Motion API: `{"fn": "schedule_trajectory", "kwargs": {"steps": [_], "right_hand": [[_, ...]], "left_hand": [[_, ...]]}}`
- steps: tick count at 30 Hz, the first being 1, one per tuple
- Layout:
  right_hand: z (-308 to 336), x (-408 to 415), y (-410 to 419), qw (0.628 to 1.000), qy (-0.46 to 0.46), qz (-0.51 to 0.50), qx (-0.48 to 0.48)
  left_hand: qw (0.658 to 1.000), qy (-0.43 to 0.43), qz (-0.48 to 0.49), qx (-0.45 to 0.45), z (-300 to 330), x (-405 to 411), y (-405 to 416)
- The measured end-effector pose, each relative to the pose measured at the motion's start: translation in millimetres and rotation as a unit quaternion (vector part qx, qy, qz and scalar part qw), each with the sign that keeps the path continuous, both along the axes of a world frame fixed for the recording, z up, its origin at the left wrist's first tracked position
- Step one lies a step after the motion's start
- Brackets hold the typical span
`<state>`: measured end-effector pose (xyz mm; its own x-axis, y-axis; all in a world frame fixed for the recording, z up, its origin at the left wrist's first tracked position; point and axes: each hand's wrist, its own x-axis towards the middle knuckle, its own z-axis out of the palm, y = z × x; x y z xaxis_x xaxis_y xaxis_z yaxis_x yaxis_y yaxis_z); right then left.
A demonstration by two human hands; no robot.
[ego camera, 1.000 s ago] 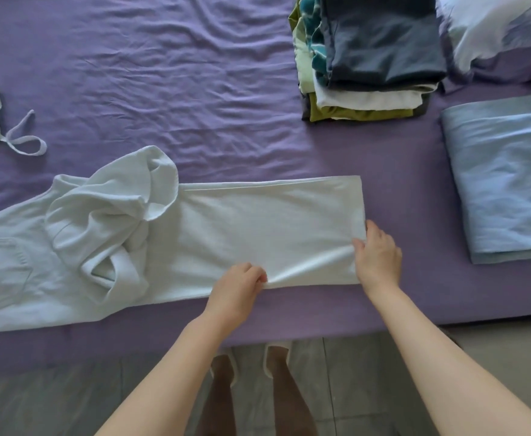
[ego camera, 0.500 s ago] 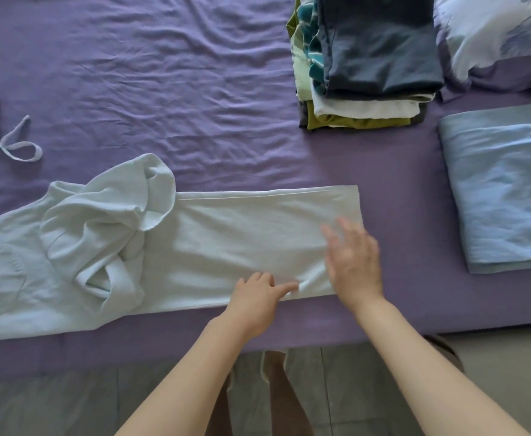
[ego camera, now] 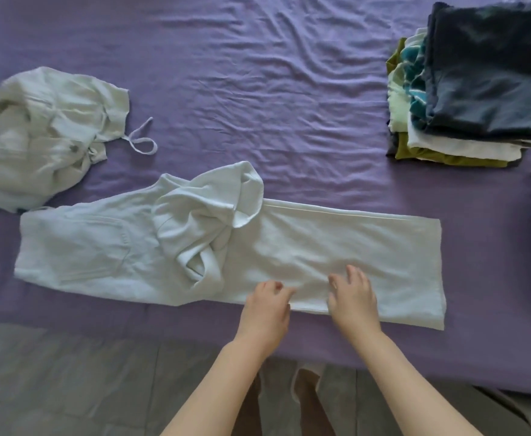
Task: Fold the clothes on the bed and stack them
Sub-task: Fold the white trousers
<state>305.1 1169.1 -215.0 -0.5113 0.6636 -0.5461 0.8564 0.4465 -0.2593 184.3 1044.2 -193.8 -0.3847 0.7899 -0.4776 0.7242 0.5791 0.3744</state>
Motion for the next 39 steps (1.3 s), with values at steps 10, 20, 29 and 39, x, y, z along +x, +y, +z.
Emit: {"fn": "schedule_trajectory", "kwargs": {"steps": [10,20,29,39], "right_hand": [[22.9,-148.9,-32.7,0.967,0.23,-0.025,-0.106],[39.2,-226.4,-33.1,0.918,0.303,-0.254,0.025],[133.3,-148.8,17.1,0.831,0.482,-0.269,0.067],[152.8,-26.0,47.4,0.814,0.449,-0.337,0.148]], "left_hand": [[0.984,0.141,0.099,0.042,29.4,-115.1,-33.2],[0.986,0.015,0.11,0.126,30.3,-151.7,-56.6],[0.97,-0.015,0.15,0.191,58.6,-165.0,-27.0],[0.986,-0.104,-0.034,0.125,53.6,-86.4,38.7]]}}
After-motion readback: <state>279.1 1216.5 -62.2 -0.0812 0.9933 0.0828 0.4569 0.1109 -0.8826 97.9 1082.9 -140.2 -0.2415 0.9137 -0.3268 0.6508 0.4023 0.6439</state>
